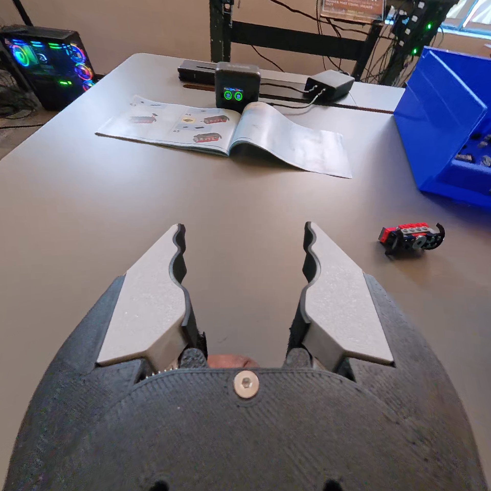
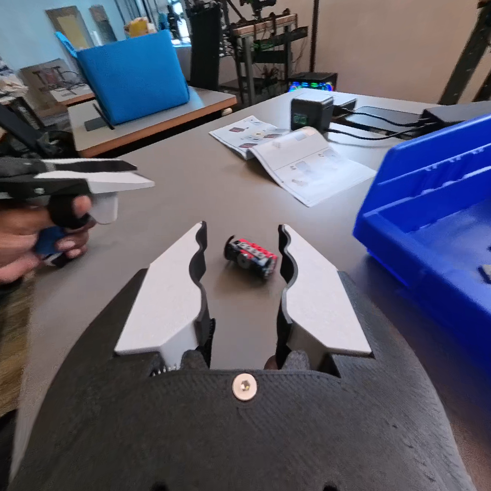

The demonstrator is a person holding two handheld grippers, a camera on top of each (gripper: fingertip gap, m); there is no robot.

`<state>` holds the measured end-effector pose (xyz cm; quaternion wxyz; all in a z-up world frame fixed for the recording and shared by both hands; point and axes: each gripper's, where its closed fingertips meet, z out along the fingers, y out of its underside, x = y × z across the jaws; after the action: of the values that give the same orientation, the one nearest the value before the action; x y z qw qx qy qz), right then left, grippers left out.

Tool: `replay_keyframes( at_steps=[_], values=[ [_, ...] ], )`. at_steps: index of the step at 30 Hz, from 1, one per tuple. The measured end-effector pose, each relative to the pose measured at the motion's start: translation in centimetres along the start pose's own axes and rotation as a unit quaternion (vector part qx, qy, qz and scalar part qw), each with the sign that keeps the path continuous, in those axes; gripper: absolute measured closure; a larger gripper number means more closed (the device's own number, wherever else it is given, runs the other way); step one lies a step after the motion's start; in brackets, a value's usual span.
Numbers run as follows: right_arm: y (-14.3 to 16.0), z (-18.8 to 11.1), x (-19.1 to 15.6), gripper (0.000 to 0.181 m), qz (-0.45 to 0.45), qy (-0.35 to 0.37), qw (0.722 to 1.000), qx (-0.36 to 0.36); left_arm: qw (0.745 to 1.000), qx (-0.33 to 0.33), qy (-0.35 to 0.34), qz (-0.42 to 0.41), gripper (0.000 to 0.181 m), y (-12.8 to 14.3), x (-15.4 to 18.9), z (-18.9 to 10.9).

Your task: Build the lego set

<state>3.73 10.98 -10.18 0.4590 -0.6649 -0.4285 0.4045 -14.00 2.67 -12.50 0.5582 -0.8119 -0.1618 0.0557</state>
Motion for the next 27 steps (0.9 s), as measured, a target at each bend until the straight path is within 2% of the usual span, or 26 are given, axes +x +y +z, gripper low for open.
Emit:
replay_keyframes(
  at_steps=[5, 8, 15, 18, 21, 25, 27],
  values=[
    [-0.4, 1.5, 2.5, 0.122, -0.019, 0.016, 0.999, -0.027, 0.999, -0.013, 0.006, 0.036, 0.091, -0.2, -0.9, 1.1],
    [0.1, 2.2, 3.1, 0.123, -0.023, 0.017, 0.999, -0.033, 0.997, -0.027, 0.034, 0.057, 0.091, -0.3, -1.6, 2.4],
    [0.1, 2.1, 2.8, 0.124, -0.034, 0.013, 0.999, -0.03, 0.977, -0.055, 0.142, 0.147, 0.093, -2.2, -1.6, 9.1],
    [0.3, 2.2, 2.8, 0.125, -0.025, 0.004, 0.999, -0.035, 0.966, -0.073, 0.165, 0.184, 0.093, -2.8, -1.0, 12.0],
    [0.0, 2.0, 3.1, 0.126, 0.0, -0.006, 1.0, -0.027, 0.961, -0.077, 0.189, 0.184, 0.093, -3.5, 0.0, 14.1],
    [-0.6, 1.4, 3.4, 0.127, 0.033, -0.021, 0.999, -0.002, 0.956, -0.082, 0.22, 0.174, 0.093, -4.0, 2.2, 15.4],
    [-0.7, 1.1, 3.4, 0.127, 0.044, -0.03, 0.999, 0.002, 0.952, -0.104, 0.226, 0.178, 0.095, -3.2, 3.3, 16.0]
  ],
)
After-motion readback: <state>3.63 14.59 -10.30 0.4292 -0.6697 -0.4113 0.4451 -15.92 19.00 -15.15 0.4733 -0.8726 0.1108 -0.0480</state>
